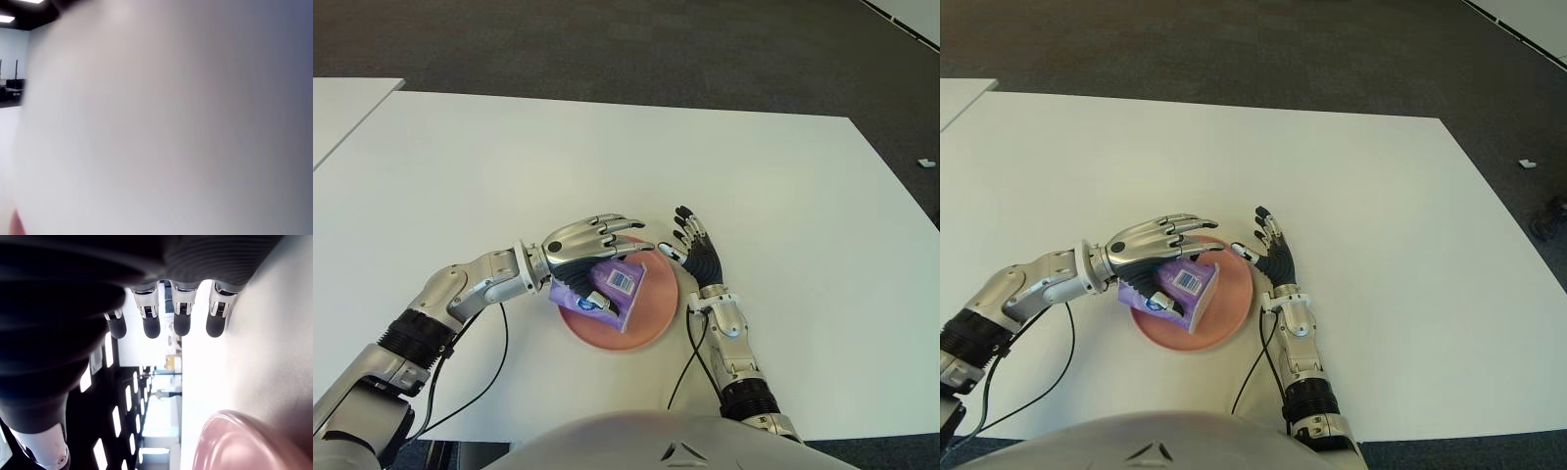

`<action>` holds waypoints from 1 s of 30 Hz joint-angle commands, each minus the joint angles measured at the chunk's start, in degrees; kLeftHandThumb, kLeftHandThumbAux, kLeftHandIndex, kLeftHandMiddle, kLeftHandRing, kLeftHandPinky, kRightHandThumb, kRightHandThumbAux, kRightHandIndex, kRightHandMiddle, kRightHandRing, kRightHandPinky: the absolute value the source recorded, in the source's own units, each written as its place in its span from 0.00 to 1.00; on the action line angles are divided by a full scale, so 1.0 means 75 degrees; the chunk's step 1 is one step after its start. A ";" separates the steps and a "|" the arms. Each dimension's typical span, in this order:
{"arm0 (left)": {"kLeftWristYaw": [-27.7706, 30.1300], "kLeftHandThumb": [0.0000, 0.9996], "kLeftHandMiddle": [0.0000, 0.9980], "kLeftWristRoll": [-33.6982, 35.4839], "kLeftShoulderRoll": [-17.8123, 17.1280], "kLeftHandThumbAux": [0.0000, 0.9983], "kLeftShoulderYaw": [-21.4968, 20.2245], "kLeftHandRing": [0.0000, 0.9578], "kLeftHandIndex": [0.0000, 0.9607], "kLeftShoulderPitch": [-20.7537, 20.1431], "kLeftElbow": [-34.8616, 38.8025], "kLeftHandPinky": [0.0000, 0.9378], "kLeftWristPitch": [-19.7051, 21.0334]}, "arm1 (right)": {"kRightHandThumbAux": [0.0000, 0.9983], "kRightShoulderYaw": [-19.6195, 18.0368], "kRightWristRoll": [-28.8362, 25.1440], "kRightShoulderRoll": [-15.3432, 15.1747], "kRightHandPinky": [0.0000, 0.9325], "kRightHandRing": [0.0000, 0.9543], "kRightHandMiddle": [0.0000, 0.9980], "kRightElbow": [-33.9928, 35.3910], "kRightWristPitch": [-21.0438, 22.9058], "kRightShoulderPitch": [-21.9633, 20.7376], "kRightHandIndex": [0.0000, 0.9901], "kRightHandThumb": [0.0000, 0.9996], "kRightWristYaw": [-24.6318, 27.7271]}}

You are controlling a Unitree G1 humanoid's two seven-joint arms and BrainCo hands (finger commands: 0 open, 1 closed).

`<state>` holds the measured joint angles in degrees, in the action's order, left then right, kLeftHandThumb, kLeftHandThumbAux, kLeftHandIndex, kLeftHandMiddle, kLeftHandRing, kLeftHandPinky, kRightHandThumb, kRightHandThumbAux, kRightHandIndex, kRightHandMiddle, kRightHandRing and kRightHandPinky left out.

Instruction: Put the tissue paper into the plate.

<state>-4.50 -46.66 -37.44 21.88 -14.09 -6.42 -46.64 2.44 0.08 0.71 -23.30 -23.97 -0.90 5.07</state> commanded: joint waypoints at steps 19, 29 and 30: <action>-0.0660 0.15 0.00 -0.0213 0.0175 0.28 -0.0117 0.00 0.00 0.0067 -0.0466 0.00 -0.0128 | 0.72 -0.0048 0.0056 -0.0040 0.07 0.04 0.04 -0.0777 0.0317 0.0393 0.02 0.04 -0.0072; -0.0618 0.18 0.00 -0.0154 0.0217 0.28 -0.0112 0.00 0.00 0.0014 -0.0596 0.00 -0.0102 | 0.71 -0.0058 0.0048 -0.0051 0.06 0.03 0.03 -0.0829 0.0423 0.0369 0.01 0.03 -0.0064; -0.0622 0.18 0.00 -0.0155 0.0220 0.28 -0.0113 0.00 0.00 0.0011 -0.0604 0.00 -0.0100 | 0.71 -0.0057 0.0050 -0.0051 0.06 0.03 0.03 -0.0826 0.0423 0.0369 0.01 0.04 -0.0065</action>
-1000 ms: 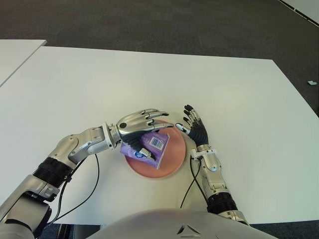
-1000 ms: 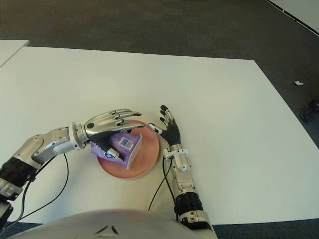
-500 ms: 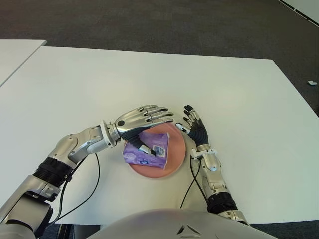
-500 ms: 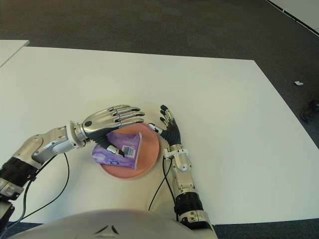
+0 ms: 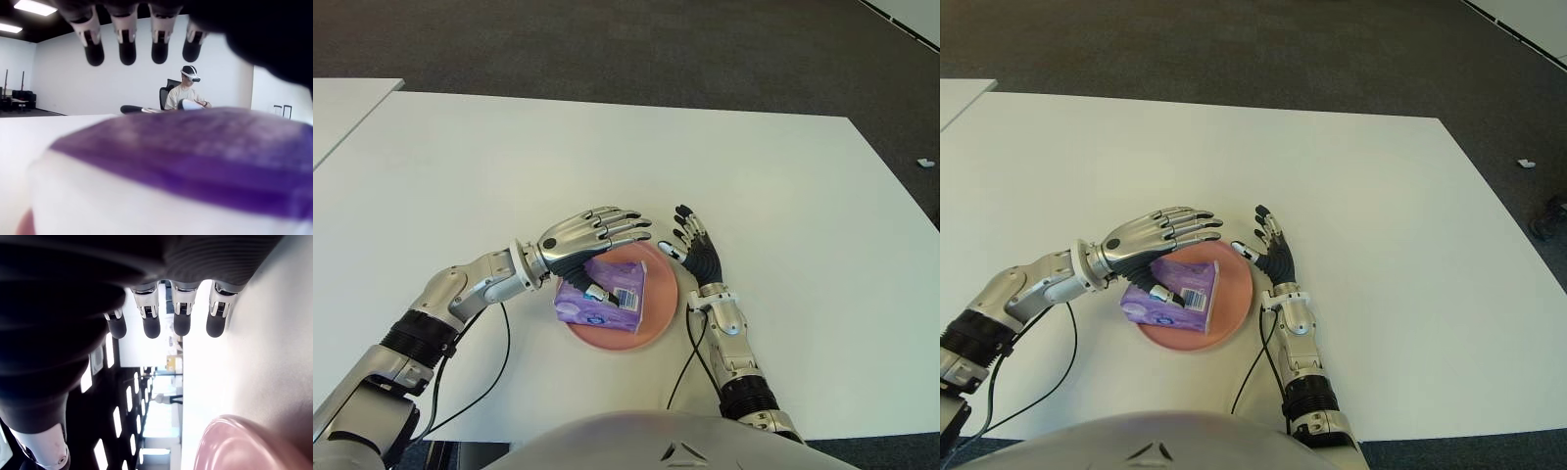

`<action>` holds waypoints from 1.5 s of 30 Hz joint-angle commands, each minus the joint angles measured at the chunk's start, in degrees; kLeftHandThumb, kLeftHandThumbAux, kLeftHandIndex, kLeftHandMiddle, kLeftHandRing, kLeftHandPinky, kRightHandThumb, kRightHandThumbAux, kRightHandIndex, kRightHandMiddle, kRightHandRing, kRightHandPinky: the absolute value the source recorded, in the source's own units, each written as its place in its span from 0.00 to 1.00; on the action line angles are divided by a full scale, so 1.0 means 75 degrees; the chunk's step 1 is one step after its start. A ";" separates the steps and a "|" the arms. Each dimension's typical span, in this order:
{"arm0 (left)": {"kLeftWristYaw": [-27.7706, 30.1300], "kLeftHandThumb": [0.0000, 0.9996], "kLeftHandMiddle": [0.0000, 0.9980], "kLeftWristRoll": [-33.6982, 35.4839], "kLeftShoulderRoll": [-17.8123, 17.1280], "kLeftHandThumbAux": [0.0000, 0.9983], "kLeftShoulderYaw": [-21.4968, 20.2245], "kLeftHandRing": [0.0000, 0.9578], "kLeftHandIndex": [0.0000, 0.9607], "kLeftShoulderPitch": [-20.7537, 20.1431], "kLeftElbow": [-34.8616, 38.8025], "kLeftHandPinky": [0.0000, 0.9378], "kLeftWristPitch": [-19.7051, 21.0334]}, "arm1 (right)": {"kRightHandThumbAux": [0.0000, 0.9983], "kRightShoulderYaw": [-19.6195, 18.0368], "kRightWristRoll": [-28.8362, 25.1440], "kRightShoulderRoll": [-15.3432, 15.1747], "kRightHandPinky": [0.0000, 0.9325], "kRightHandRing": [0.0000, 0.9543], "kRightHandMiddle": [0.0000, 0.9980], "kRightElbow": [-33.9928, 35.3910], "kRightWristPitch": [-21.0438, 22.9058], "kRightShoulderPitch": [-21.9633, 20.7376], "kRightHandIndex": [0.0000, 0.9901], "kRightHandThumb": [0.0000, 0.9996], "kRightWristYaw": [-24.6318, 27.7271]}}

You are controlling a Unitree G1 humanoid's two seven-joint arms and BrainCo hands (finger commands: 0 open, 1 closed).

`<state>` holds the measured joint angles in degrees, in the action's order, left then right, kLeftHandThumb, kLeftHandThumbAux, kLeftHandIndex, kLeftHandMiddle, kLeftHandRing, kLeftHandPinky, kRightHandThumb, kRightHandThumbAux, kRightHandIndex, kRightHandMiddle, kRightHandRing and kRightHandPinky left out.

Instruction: Put the tissue paper into the plate.

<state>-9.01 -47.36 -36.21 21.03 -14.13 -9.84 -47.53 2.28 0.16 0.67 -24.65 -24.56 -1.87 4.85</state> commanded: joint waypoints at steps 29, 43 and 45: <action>0.0484 0.13 0.00 0.2969 0.0400 0.33 -0.1002 0.00 0.00 -0.0489 -0.0908 0.00 -0.0434 | 0.70 -0.0009 -0.0062 0.0028 0.00 0.00 0.02 -0.0320 0.0935 0.0582 0.00 0.03 0.0015; 0.2849 0.09 0.00 0.7601 0.0767 0.38 -0.1392 0.00 0.00 -0.0680 -0.1083 0.00 0.0009 | 0.71 -0.0006 -0.0058 0.0073 0.02 0.01 0.02 -0.0255 0.0987 0.0593 0.00 0.04 -0.0031; 0.2558 0.07 0.00 0.7636 0.0966 0.35 -0.1688 0.00 0.00 -0.0526 -0.0669 0.00 0.0454 | 0.71 -0.0003 -0.0049 0.0075 0.01 0.01 0.02 -0.0230 0.1005 0.0604 0.00 0.04 -0.0038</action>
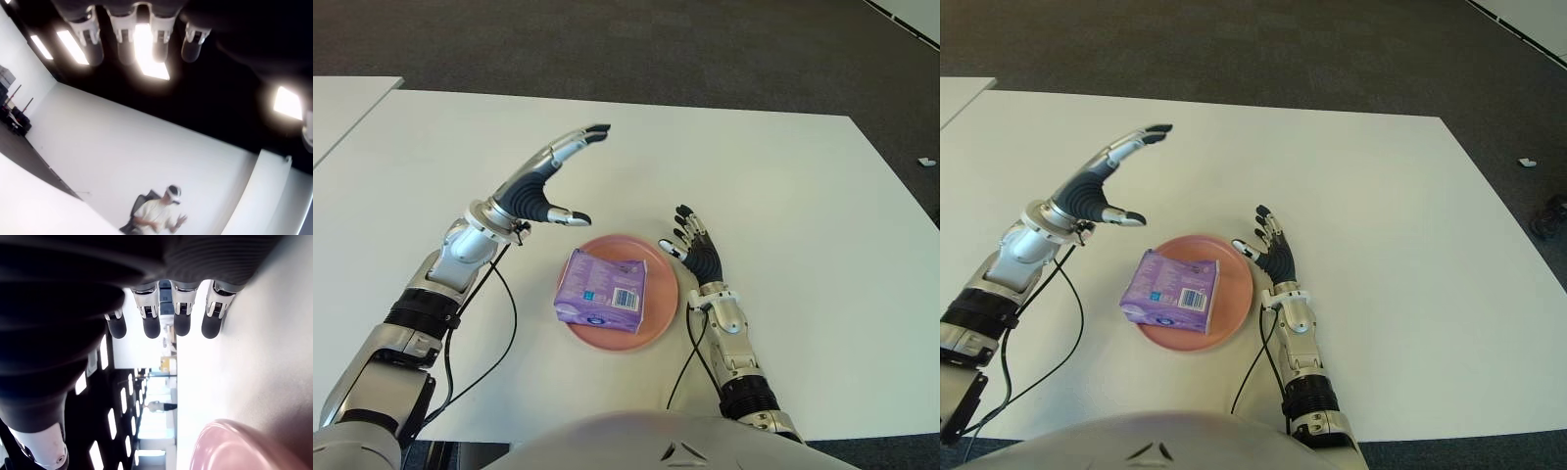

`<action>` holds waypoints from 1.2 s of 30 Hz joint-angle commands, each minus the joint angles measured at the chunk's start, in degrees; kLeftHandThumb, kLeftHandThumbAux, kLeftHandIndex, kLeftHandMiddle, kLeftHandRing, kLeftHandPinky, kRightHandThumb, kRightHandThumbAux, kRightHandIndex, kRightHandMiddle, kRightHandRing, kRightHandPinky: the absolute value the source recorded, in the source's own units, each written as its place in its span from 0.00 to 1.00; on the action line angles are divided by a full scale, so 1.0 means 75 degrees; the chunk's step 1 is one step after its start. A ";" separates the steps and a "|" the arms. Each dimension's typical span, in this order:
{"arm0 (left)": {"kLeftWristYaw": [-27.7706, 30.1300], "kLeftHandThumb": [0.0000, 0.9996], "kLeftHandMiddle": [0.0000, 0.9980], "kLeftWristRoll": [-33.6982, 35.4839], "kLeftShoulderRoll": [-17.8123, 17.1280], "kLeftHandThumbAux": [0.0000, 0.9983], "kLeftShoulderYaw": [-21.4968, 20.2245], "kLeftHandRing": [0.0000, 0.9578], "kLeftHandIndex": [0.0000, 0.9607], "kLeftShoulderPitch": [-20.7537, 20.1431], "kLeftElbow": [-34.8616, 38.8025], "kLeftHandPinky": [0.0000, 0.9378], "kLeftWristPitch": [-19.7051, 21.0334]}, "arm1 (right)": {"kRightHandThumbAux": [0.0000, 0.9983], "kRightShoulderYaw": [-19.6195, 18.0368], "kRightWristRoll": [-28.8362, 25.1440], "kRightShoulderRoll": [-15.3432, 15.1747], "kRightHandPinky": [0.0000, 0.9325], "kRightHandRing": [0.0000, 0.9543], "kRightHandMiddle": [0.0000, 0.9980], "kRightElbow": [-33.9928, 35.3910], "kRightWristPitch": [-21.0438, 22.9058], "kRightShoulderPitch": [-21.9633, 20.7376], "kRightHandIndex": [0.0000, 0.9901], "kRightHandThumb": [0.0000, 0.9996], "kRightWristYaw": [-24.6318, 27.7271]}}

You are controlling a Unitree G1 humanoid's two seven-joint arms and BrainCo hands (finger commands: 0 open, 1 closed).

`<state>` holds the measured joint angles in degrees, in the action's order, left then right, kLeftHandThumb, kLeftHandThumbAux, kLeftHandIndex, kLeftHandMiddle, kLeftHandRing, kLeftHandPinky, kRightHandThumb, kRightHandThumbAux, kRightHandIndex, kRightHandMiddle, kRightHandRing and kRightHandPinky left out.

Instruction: Put the tissue paper into the plate.

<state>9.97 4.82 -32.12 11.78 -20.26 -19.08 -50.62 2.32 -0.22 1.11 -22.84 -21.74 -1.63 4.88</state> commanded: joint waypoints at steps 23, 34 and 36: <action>-0.1589 0.01 0.00 -0.0719 0.2026 0.25 -0.2175 0.00 0.00 0.0644 0.0759 0.00 0.2424 | 0.70 -0.0014 -0.0009 0.0035 0.01 0.01 0.02 -0.0448 0.0698 0.0566 0.00 0.04 -0.0025; -0.1603 0.02 0.00 -0.0952 0.2350 0.28 -0.2345 0.00 0.00 0.1020 0.0380 0.00 0.2377 | 0.71 -0.0032 -0.0056 0.0054 0.02 0.01 0.02 -0.0498 0.0701 0.0560 0.00 0.03 0.0002; -0.1680 0.01 0.00 -0.1129 0.2590 0.30 -0.2178 0.00 0.00 0.1409 0.0255 0.00 0.2128 | 0.71 -0.0031 -0.0056 0.0056 0.02 0.01 0.02 -0.0502 0.0702 0.0556 0.00 0.03 0.0005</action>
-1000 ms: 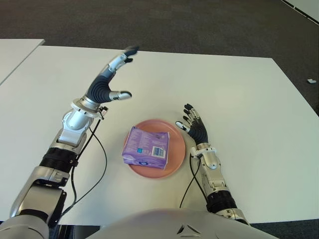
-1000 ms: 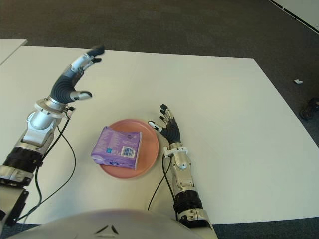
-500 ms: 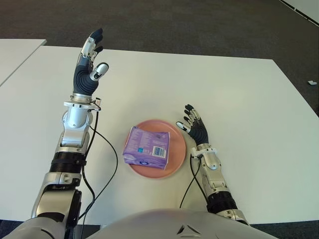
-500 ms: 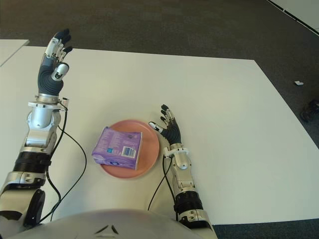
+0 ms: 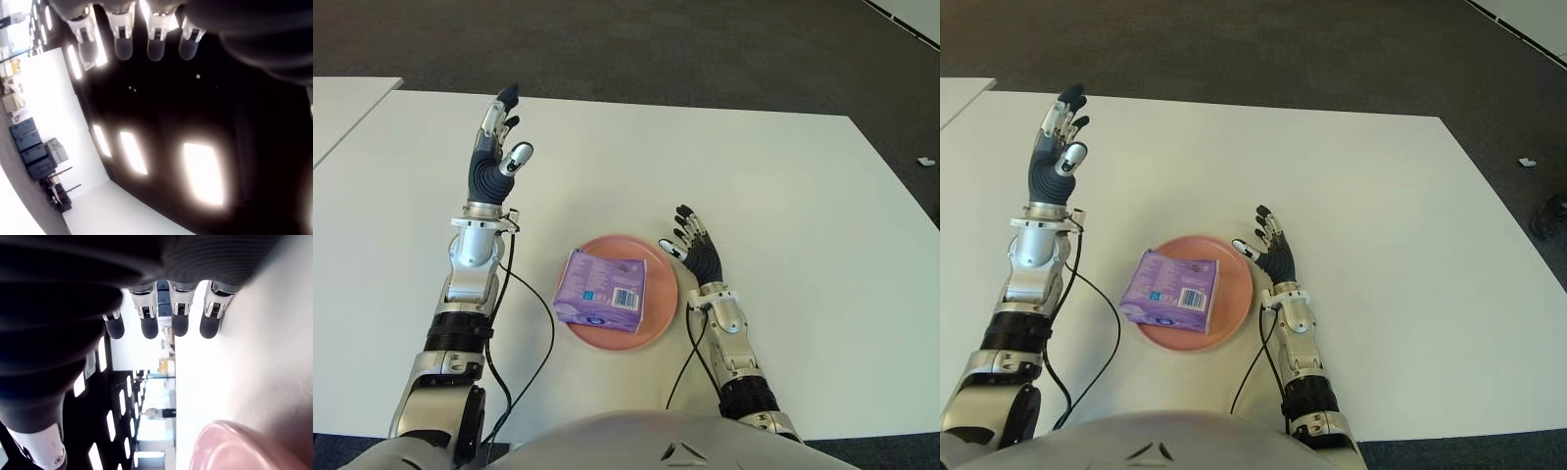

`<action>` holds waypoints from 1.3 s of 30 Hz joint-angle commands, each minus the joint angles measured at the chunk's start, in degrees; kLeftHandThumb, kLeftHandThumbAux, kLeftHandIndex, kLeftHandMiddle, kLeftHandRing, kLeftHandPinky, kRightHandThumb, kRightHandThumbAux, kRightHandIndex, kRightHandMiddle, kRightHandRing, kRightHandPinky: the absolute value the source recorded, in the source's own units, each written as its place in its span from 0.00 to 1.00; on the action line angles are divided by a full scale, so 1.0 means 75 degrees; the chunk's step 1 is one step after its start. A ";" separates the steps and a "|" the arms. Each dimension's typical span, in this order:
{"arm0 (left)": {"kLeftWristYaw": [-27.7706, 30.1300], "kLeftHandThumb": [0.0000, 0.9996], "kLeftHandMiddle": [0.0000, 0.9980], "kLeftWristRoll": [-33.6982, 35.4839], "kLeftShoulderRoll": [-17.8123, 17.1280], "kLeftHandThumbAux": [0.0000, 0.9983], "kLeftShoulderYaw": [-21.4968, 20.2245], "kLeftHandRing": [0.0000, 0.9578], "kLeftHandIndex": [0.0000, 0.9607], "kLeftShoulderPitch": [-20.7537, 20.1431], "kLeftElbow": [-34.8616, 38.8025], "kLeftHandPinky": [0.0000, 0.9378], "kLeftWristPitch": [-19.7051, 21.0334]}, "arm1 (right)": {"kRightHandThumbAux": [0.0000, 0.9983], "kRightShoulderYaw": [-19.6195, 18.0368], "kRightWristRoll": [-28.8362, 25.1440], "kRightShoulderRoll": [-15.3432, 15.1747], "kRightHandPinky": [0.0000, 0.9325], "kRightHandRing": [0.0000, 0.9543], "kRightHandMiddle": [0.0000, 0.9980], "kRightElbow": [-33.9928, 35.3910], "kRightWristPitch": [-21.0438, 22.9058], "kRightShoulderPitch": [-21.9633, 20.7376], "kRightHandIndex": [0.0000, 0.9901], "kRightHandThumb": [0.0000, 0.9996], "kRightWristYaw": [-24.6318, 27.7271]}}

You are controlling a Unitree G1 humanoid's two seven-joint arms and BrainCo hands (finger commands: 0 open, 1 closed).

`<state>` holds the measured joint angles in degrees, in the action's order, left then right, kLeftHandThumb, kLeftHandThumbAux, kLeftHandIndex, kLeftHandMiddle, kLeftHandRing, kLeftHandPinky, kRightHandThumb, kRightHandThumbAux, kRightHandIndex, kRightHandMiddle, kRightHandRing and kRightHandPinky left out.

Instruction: Put the tissue paper into the plate.

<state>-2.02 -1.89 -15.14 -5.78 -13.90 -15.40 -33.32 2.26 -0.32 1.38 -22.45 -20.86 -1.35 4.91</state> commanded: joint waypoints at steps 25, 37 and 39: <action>0.0106 0.00 0.00 -0.0539 0.1130 0.46 0.0906 0.00 0.00 0.1959 -0.1860 0.00 -0.0291 | 0.71 0.0014 -0.0022 0.0093 0.03 0.02 0.02 -0.0332 0.0738 0.0620 0.00 0.04 -0.0066; 0.0083 0.00 0.00 -0.0366 0.1122 0.48 0.0789 0.00 0.00 0.2172 -0.1734 0.00 -0.0010 | 0.71 0.0018 -0.0006 0.0124 0.03 0.02 0.03 -0.0301 0.0785 0.0615 0.00 0.04 -0.0089; 0.0062 0.00 0.00 -0.0378 0.1108 0.49 0.0778 0.00 0.00 0.2240 -0.1692 0.00 -0.0002 | 0.71 0.0020 -0.0004 0.0126 0.03 0.02 0.03 -0.0315 0.0778 0.0603 0.00 0.04 -0.0087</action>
<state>-1.57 -4.47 -7.07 0.27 0.08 -26.92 -34.29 2.34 -0.29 2.13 -21.34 -19.30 -0.61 4.50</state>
